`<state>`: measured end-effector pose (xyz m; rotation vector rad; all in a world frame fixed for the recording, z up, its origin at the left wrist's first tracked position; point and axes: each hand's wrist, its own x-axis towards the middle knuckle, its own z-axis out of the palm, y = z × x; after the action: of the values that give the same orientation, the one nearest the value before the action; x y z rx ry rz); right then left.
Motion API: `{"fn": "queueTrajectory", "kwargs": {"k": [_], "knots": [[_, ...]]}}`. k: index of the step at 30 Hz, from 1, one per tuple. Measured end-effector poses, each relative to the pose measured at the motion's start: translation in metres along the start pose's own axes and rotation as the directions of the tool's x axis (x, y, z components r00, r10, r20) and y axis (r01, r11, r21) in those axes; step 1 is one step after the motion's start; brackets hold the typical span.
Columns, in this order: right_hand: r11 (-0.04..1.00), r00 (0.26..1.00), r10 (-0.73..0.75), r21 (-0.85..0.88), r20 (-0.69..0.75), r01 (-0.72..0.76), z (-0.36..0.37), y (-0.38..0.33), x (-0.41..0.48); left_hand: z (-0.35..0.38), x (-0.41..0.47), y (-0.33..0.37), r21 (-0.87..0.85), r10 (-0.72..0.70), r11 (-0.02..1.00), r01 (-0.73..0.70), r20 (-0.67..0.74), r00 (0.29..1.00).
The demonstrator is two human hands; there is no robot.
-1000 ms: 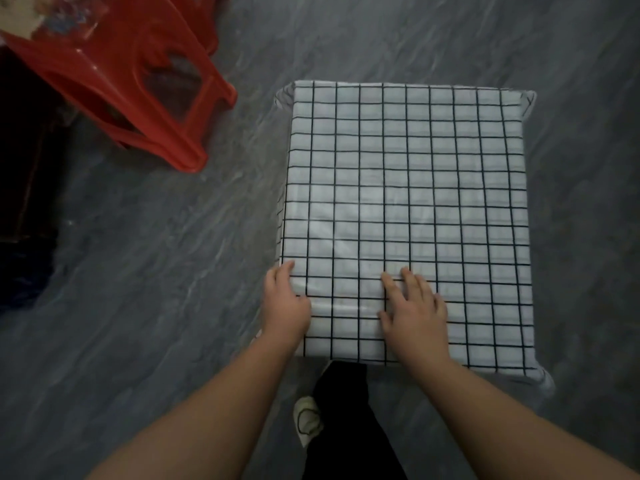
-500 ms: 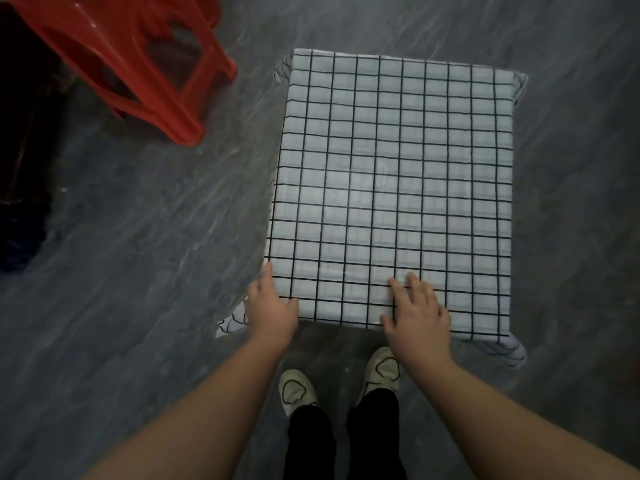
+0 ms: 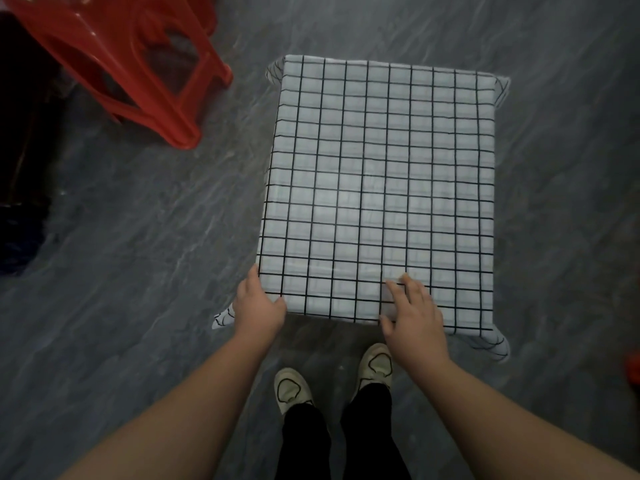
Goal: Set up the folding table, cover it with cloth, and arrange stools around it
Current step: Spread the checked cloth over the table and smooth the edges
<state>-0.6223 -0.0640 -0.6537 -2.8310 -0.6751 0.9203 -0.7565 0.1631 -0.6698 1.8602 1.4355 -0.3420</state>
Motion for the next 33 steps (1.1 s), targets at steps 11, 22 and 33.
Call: {"fn": "queueTrajectory", "kwargs": {"k": [11, 22, 33], "knots": [[0.999, 0.999, 0.047, 0.003, -0.024, -0.047, -0.071, 0.078, 0.038, 0.052, -0.035, 0.108, 0.365, 0.421, 0.795, -0.484, 0.243, 0.874], [0.967, 0.991, -0.031, 0.256, 0.130, -0.003, -0.086, 0.147, 0.076, 0.123, -0.037, 0.202, 0.514, 0.283, 0.770, -0.377, 0.253, 0.925], [0.802, 0.981, 0.127, 0.567, 0.148, -0.189, -0.182, 0.157, 0.203, 0.138, 0.012, 0.349, 0.380, 0.495, 0.756, -0.533, 0.201, 0.845]]}}
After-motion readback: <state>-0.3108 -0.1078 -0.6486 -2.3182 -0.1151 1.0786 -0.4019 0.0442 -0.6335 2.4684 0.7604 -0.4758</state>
